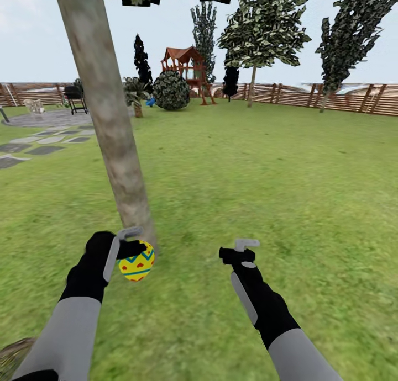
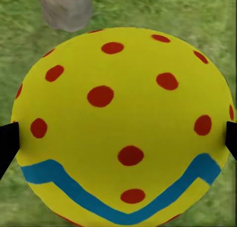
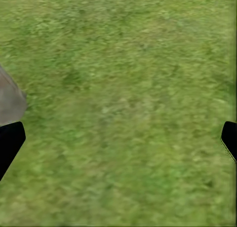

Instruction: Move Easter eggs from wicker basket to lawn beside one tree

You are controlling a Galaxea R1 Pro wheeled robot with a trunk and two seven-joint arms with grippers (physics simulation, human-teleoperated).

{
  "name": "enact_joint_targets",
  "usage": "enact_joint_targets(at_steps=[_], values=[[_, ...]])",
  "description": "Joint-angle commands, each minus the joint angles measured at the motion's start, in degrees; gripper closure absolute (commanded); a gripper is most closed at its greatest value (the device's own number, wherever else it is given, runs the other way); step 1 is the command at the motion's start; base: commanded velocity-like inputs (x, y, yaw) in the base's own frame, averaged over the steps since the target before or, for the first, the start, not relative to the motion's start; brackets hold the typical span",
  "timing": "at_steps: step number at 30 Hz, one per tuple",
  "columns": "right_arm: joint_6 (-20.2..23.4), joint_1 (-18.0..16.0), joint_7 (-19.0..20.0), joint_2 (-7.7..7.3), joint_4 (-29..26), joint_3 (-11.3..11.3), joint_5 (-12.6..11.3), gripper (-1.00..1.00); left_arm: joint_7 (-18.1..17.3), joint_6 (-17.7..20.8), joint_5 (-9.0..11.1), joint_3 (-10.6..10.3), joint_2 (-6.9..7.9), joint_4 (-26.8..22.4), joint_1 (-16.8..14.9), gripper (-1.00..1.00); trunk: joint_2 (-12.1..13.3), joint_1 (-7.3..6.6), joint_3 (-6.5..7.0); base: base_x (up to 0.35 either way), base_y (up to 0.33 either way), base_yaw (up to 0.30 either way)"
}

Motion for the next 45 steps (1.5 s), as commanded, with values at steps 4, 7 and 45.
enact_joint_targets(at_steps=[4, 7, 45], values=[[0.1, -0.1, -0.5, -0.02, -0.1, 0.2, -0.5, -1.00, 0.2, 0.3, 0.0, 0.1, -0.07, 0.5, -0.1, 1.00, -0.1, 0.05, 0.27, 0.249, -0.227, 0.000], [0.1, 0.0, -0.5, -0.02, -0.1, 0.2, -0.5, -1.00, 0.2, 0.3, 0.1, 0.2, -0.07, 2.9, -0.1, 1.00, -0.1, 0.05, 0.55, 0.261, -0.199, 0.000], [0.1, 0.0, -0.6, 0.04, -0.1, 0.3, -0.5, -1.00, 0.5, 0.3, 0.1, 0.2, -0.47, 11.4, -0.6, 1.00, -0.1, 0.05, 3.27, 0.289, -0.143, 0.000]])
